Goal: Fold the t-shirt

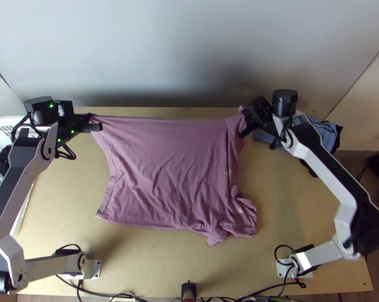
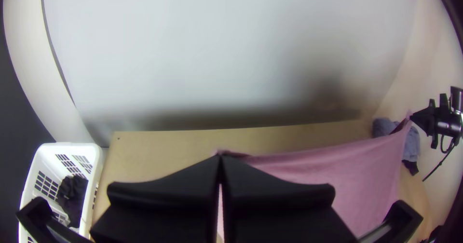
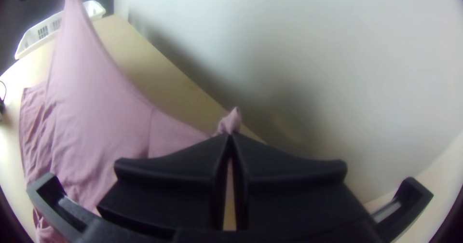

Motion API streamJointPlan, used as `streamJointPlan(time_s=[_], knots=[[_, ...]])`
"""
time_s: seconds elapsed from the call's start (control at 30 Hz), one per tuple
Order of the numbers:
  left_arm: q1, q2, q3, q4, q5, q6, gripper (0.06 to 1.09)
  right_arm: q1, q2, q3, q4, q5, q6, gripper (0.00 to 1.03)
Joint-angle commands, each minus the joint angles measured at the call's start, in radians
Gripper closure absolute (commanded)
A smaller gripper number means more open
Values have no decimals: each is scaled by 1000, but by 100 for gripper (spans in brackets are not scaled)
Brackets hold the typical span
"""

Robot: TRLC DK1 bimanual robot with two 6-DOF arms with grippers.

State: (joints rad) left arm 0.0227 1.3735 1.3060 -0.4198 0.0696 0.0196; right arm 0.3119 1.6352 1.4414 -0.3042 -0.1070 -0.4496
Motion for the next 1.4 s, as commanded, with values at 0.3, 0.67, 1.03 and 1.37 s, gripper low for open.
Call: streamJointPlan(time_s=[0.3, 0.67, 1.03, 1.37], knots=[[14, 262, -24, 204, -4, 9, 105, -4, 242, 122, 43, 3, 9, 100], [10, 423, 16, 308, -5, 13, 105, -4, 330, 137, 112, 40, 12, 100], [-17, 553, 85, 360, -7, 23, 105, 9, 408, 188, 119, 81, 40, 100], [-29, 624, 161, 380, -83, -14, 105, 4, 423, 223, 143, 130, 72, 100]])
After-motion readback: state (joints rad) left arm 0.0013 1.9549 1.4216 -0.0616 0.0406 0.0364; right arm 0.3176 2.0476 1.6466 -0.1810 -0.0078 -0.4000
